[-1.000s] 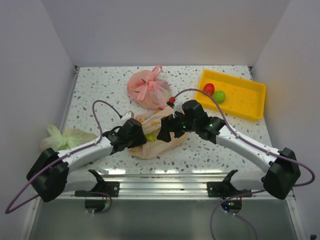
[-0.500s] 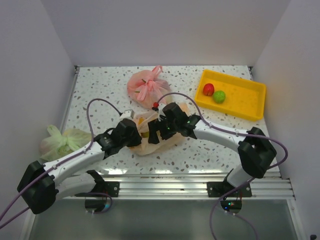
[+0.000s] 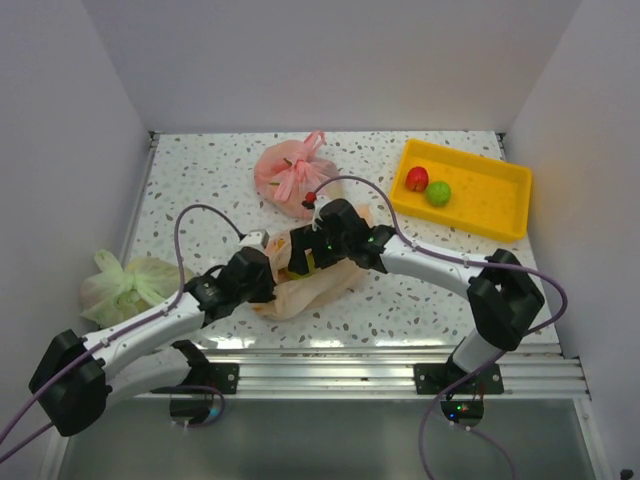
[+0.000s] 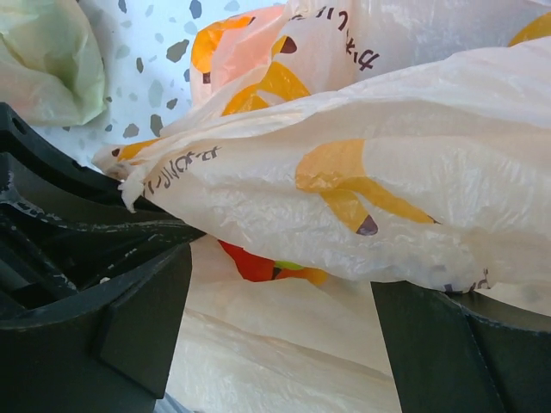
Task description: Untie the knot of the plastic bag and take out the fruit
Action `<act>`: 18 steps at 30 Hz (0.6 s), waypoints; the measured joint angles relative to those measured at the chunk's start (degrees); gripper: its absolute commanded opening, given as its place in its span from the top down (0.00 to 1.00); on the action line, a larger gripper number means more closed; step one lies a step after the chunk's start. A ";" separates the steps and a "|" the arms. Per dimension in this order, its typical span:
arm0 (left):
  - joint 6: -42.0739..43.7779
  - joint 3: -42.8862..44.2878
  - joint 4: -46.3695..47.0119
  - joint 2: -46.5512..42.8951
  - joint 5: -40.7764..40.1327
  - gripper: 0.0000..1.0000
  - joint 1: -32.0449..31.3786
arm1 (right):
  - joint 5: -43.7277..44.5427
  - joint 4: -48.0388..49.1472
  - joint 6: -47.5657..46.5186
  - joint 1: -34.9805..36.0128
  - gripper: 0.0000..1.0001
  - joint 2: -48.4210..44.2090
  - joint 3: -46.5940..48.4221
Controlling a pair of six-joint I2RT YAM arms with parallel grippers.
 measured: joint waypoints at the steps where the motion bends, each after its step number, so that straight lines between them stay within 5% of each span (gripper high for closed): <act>1: 0.11 -0.33 0.02 -0.42 -0.13 0.89 0.00 | 0.13 0.02 0.11 0.00 0.14 0.00 0.07; 8: 0.15 -1.07 -0.11 -3.23 -1.62 0.89 0.00 | 1.57 2.36 -1.53 1.38 0.14 -0.20 -4.26; 18: -1.07 -3.82 0.63 -3.45 -2.32 0.88 -0.04 | 6.95 2.84 -5.14 13.64 0.14 -2.27 -16.44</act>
